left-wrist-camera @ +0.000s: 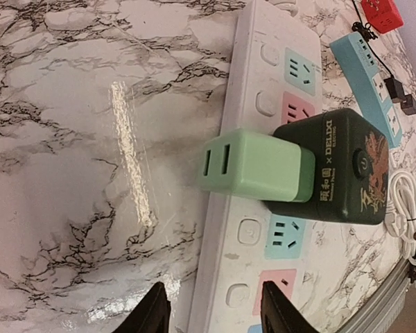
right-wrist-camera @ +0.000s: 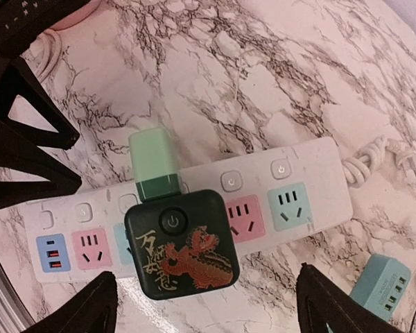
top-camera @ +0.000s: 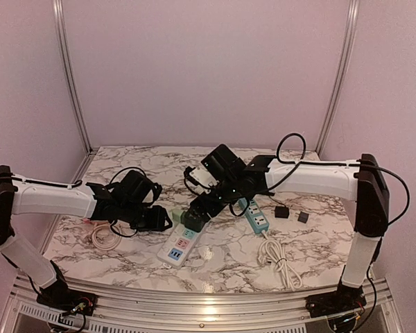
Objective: Pull the plug off the socket
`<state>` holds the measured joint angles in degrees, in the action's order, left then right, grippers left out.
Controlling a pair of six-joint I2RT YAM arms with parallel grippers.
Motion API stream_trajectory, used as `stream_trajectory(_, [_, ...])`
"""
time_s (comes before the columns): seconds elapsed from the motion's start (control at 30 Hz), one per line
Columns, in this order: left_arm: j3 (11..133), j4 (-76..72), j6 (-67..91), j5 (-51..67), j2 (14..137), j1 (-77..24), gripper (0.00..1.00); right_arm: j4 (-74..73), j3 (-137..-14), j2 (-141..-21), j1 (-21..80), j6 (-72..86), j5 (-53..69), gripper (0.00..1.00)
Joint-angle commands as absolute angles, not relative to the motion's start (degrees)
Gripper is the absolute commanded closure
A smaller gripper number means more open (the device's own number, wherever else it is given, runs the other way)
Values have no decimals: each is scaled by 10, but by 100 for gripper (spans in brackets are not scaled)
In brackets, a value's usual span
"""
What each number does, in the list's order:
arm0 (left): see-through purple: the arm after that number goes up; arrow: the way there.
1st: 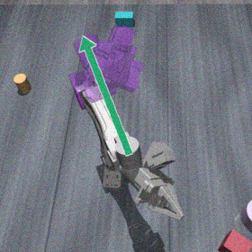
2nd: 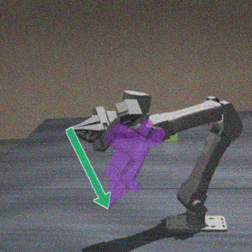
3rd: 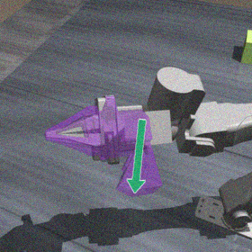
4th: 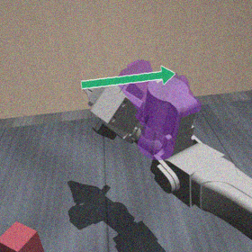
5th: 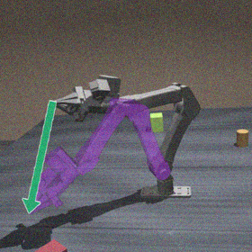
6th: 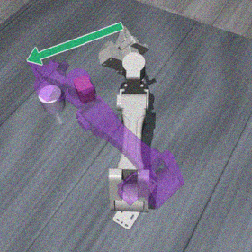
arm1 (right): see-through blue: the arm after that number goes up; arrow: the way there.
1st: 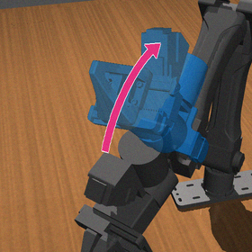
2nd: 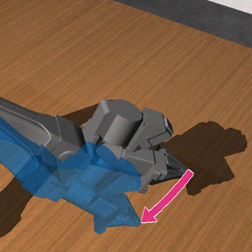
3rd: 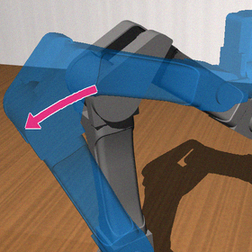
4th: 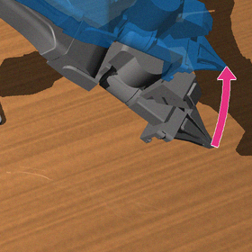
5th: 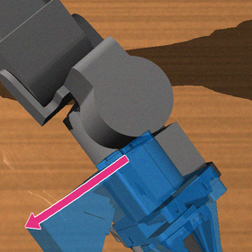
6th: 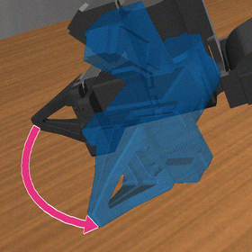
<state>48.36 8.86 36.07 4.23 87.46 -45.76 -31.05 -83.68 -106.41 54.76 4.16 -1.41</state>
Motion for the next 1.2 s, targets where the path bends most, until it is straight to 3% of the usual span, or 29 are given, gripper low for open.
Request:
stream_trajectory(0.0, [479,49,375,54,890,-459,53,-327,-895,-1115,548,-30,-6,14])
stream_trajectory(0.27, [479,18,378,70,924,-462,53,-333,-906,-1149,547,-38,32,18])
stream_trajectory(0.53, [472,-9,379,85,950,-462,53,-315,-896,-1156,551,-10,43,29])
stream_trajectory(1.17, [423,-53,385,110,968,-470,53,-313,-908,-1189,568,19,47,31])
